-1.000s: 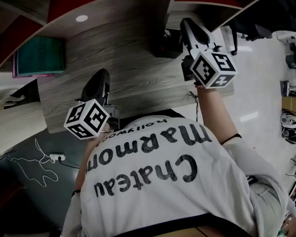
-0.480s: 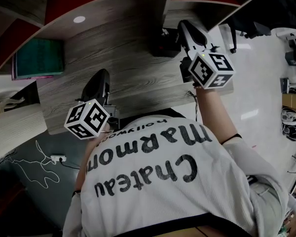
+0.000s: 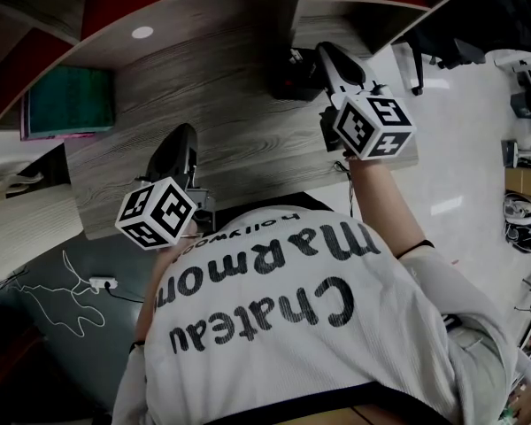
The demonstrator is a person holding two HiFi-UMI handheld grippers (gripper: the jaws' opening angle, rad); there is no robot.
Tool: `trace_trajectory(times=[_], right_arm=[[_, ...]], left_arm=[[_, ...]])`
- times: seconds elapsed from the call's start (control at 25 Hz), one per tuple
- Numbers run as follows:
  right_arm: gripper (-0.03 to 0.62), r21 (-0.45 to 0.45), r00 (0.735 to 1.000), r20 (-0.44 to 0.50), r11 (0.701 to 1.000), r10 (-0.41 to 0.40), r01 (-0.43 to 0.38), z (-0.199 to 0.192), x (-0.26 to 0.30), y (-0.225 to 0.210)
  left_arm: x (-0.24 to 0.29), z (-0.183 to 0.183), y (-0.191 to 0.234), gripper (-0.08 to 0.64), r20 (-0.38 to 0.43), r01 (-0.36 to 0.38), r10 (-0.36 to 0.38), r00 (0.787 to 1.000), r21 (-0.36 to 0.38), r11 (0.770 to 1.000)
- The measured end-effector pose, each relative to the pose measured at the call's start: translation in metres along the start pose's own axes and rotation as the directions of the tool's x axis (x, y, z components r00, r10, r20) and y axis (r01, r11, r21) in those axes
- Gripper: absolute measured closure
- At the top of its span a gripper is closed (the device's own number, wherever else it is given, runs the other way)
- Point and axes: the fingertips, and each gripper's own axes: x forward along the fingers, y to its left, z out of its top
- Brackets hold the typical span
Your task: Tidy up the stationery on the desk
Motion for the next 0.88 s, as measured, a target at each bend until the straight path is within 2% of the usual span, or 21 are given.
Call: trace_trajectory(times=[0.88], right_arm=[[0.548, -0.016, 0.996, -0.091, 1.000, -0.010, 0.009, -0.036, -0.007, 0.012]], left_arm=[[-0.008, -0.003, 0.003, 0.545, 0.005, 0.021, -0.021, 1.000, -0.012, 1.000]])
